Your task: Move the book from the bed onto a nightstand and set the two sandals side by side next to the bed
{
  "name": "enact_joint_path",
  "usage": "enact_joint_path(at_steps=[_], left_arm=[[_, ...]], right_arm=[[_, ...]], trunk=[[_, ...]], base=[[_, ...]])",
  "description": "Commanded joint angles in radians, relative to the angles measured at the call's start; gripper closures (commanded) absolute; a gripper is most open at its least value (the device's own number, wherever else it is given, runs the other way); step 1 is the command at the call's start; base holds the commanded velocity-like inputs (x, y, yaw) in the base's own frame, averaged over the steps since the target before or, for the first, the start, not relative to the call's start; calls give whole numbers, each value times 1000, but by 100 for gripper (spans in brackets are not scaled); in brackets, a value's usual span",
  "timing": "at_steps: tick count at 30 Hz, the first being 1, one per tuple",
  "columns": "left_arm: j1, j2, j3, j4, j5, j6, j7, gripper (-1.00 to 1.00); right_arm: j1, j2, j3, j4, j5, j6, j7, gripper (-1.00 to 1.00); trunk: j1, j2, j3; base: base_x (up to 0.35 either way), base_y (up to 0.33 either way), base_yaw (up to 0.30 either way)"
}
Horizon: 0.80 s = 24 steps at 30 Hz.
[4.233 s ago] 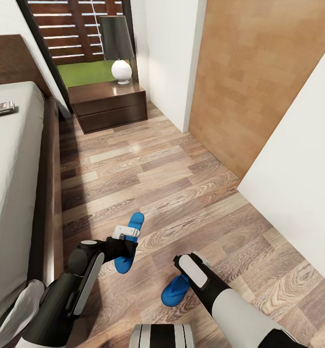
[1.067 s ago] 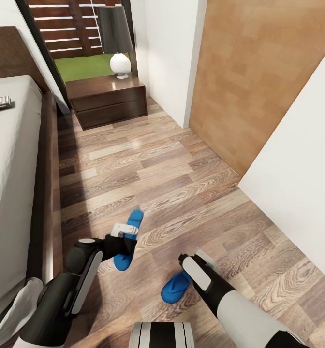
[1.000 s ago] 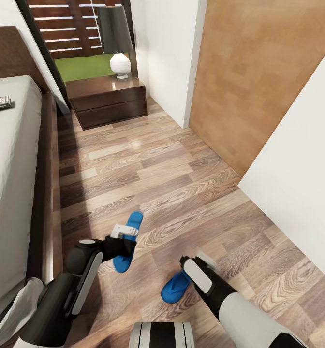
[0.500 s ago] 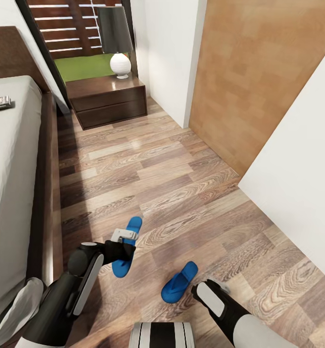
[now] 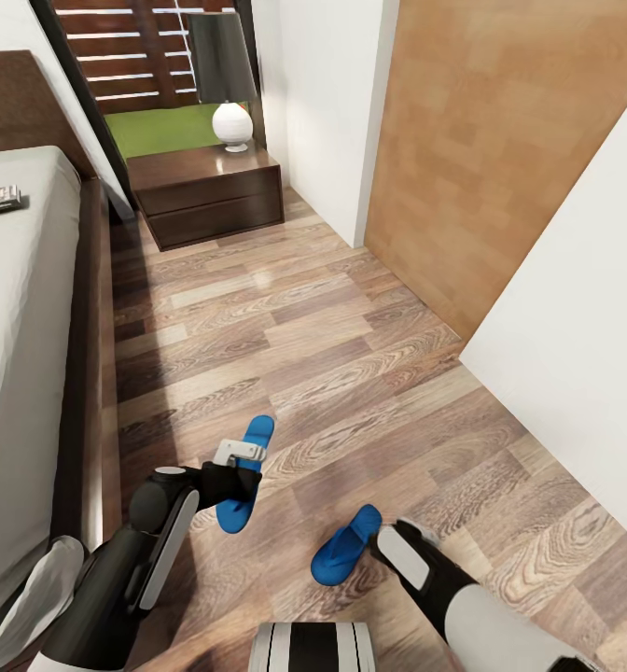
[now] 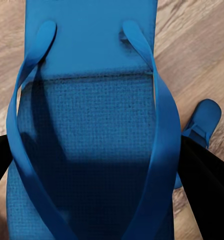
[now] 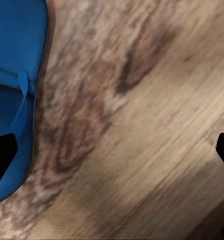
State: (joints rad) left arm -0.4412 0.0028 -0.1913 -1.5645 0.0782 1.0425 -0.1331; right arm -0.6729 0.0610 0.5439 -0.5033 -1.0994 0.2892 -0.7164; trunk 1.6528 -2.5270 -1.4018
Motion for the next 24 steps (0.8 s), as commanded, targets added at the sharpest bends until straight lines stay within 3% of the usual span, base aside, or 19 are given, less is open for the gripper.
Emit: enact_joint_path(at_steps=[1, 14, 19, 24], left_arm=[[-1, 0, 0, -1, 8, 5, 4, 100], [-1, 0, -2, -2, 8, 5, 4, 100], [-1, 0, -2, -2, 8, 5, 4, 100], [-1, 0, -3, -2, 8, 5, 4, 100]], right_arm=[[-4, -1, 6, -2, -3, 6, -7, -100], [-49, 7, 7, -13, -4, 56, -11, -100], [-55, 31, 8, -10, -3, 59, -11, -100], [-70, 59, 8, -5, 28, 67, -11, -100]], trunk=[[0, 0, -1], [0, 0, -1], [0, 0, -1], [0, 0, -1]], base=[[0, 0, 0], [0, 0, 0], [0, 0, 0], [0, 0, 0]])
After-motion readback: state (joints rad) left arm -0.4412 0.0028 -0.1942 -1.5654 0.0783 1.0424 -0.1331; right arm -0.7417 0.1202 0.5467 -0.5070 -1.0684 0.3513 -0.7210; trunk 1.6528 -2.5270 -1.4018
